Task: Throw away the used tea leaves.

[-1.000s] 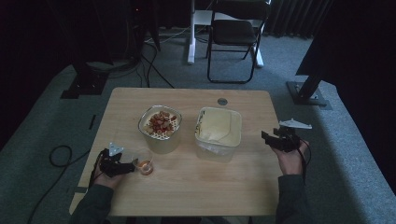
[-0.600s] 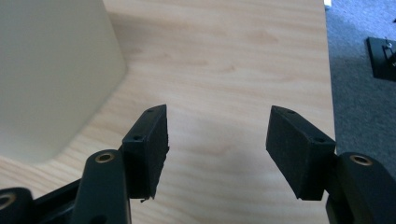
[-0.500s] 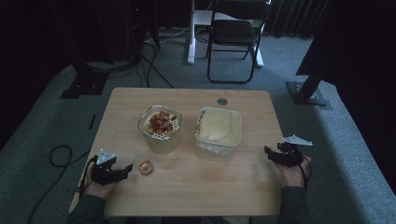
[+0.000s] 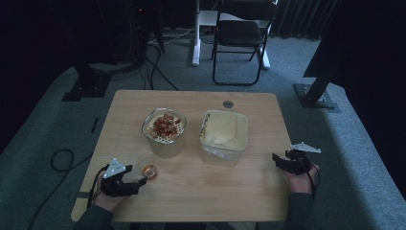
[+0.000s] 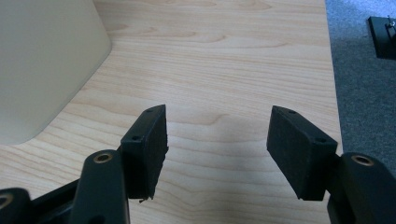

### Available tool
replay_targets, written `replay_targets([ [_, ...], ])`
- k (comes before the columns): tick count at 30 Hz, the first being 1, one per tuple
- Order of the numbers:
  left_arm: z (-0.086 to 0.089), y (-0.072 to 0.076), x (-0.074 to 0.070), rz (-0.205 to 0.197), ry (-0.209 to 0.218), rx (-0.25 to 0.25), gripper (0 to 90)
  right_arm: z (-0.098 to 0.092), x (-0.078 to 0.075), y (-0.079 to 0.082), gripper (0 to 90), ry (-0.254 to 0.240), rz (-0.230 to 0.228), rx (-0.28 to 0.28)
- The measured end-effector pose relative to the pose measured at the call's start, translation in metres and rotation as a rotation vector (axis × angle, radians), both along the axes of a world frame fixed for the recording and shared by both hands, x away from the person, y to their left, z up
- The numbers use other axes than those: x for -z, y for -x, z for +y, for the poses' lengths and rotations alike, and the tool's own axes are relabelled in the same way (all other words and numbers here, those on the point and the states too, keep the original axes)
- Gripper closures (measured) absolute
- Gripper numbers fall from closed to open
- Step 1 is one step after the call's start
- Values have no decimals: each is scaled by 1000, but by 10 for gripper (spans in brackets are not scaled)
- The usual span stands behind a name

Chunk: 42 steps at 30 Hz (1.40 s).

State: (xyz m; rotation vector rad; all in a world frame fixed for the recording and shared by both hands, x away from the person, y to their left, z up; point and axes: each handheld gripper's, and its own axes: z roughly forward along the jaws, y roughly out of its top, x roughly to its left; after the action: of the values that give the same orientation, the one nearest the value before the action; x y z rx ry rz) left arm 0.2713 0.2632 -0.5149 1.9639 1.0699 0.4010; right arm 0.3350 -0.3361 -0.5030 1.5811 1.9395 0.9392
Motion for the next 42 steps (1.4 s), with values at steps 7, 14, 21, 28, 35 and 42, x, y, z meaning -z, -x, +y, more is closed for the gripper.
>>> replay_targets([
  [7,-18,-18,0,-32,43,27,221,-1,3,0,377,0,9,4],
  [14,-23,-27,-4,-78,41,11,273,-3,6,3,379,-3,18,7],
  [21,-20,-32,-8,-107,16,-27,293,0,8,3,379,13,24,-11],
  [28,-4,-45,-23,-154,35,-88,299,9,17,0,379,30,42,-39],
  [35,17,-68,-41,-197,30,-161,307,15,26,-1,395,49,33,-43],
  [42,28,-96,-59,-245,-14,-215,313,18,39,0,408,38,22,-58],
])
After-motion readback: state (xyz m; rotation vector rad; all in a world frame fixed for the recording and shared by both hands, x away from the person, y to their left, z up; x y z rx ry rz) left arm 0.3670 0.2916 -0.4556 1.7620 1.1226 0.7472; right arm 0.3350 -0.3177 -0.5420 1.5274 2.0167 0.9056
